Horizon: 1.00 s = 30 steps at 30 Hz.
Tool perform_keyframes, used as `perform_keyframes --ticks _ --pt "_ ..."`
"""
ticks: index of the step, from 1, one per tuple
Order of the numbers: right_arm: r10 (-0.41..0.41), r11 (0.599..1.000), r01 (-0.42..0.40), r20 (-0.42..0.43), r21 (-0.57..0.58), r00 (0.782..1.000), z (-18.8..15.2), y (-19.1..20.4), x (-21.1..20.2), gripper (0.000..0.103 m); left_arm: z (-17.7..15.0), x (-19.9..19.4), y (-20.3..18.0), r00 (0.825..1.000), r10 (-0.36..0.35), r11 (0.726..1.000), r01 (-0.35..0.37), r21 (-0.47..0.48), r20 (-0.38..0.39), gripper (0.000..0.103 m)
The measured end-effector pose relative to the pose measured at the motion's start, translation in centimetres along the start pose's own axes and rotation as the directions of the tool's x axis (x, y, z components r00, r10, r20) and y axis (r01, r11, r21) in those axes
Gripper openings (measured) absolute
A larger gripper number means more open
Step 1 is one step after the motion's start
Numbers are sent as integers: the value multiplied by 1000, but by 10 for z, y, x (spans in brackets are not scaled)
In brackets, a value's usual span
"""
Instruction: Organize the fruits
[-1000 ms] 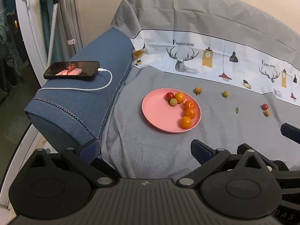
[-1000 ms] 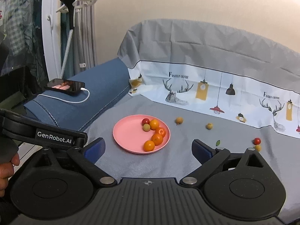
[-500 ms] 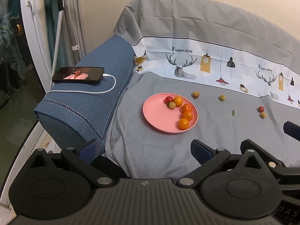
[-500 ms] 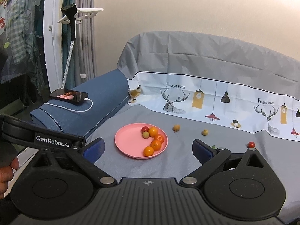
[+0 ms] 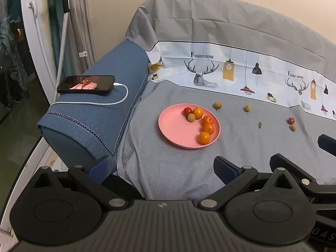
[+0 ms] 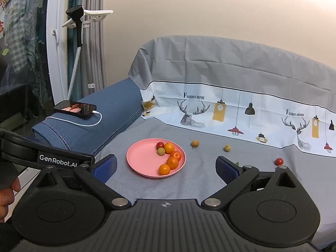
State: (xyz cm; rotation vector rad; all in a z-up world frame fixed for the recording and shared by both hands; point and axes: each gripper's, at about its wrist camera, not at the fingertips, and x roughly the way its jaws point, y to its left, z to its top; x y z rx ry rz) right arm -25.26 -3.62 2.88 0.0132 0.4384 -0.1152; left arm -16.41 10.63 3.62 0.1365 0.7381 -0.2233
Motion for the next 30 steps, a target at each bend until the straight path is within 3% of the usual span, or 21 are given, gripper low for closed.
perform_keyframes --ticks 16,30 --pt "11 1000 -10 -46 20 999 -2 -2 16 100 -1 17 1 999 1 1000 0 4 -46 103" --pt "11 999 -5 -128 46 992 -8 -11 50 100 4 57 -1 991 5 1000 -2 22 -131 103"
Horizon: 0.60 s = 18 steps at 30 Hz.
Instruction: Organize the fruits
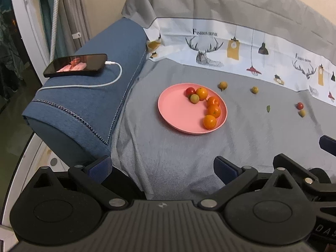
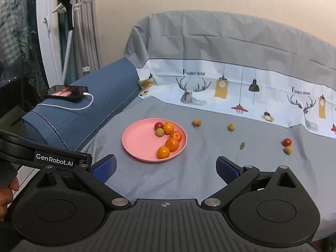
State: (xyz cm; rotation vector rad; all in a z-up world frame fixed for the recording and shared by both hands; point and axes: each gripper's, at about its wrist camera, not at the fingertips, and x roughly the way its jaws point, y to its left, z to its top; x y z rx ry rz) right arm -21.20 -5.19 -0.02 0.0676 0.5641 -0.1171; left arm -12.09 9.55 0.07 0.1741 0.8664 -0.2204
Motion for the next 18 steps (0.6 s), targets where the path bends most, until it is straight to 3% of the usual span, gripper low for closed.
perform_keyframes --ticks 11,18 --pt "-61 994 68 -82 90 995 -1 -45 48 100 42 55 -34 997 -14 998 19 67 -72 103" --pt "-146 977 159 -98 145 984 4 -91 98 100 100 111 -69 988 -83 995 90 47 -128 103"
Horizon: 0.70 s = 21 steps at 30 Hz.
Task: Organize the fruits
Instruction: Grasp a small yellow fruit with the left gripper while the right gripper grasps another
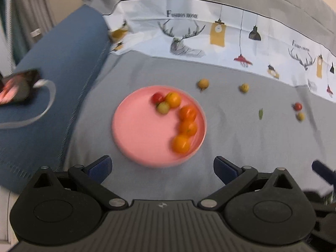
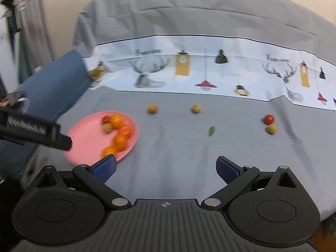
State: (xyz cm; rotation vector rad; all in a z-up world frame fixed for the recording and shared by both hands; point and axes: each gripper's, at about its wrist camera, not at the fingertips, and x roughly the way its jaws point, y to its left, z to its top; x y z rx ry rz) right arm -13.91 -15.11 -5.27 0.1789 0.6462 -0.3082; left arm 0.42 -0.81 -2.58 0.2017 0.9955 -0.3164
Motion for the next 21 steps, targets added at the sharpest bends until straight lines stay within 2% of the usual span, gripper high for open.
perform_keyframes --ticks 7,11,16,21 --pt "-92 995 91 19 43 996 34 -46 89 102 89 76 -39 1000 -8 999 9 50 -4 103" --pt "-118 992 118 5 46 993 52 -68 154 102 129 137 -60 999 -19 997 22 74 -41 103" --pt "-100 995 100 -10 0 995 65 -81 228 102 156 210 -80 995 6 994 4 105 -95 103" --pt "-87 996 86 -17 -29 996 72 -85 282 102 170 271 -87 987 12 996 3 94 -163 103"
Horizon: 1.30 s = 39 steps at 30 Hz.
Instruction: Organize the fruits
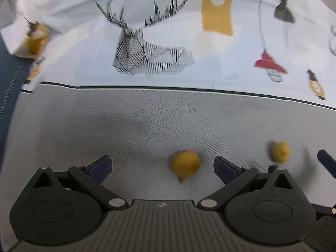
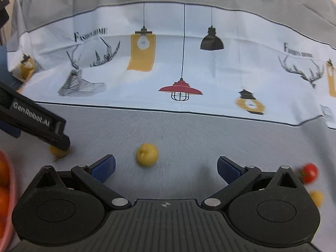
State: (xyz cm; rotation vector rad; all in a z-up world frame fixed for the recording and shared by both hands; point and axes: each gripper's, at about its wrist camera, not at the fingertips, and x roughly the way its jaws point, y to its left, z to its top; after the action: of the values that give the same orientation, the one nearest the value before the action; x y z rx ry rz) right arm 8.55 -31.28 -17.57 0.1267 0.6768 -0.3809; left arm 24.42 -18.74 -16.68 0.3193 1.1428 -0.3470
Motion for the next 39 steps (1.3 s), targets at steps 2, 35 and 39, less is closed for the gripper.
perform_keyframes --ticks 2,35,39 --pt "-19 1000 19 -16 -14 1000 -2 0 21 102 3 20 0 999 20 1000 -20 -3 -34 103" --pt "87 995 -90 75 45 993 7 3 -105 27 -57 -135 8 971 -126 992 127 10 204 0" --pt "108 993 -114 112 45 988 -5 10 -158 27 -89 -185 26 957 -144 989 150 -5 251 0"
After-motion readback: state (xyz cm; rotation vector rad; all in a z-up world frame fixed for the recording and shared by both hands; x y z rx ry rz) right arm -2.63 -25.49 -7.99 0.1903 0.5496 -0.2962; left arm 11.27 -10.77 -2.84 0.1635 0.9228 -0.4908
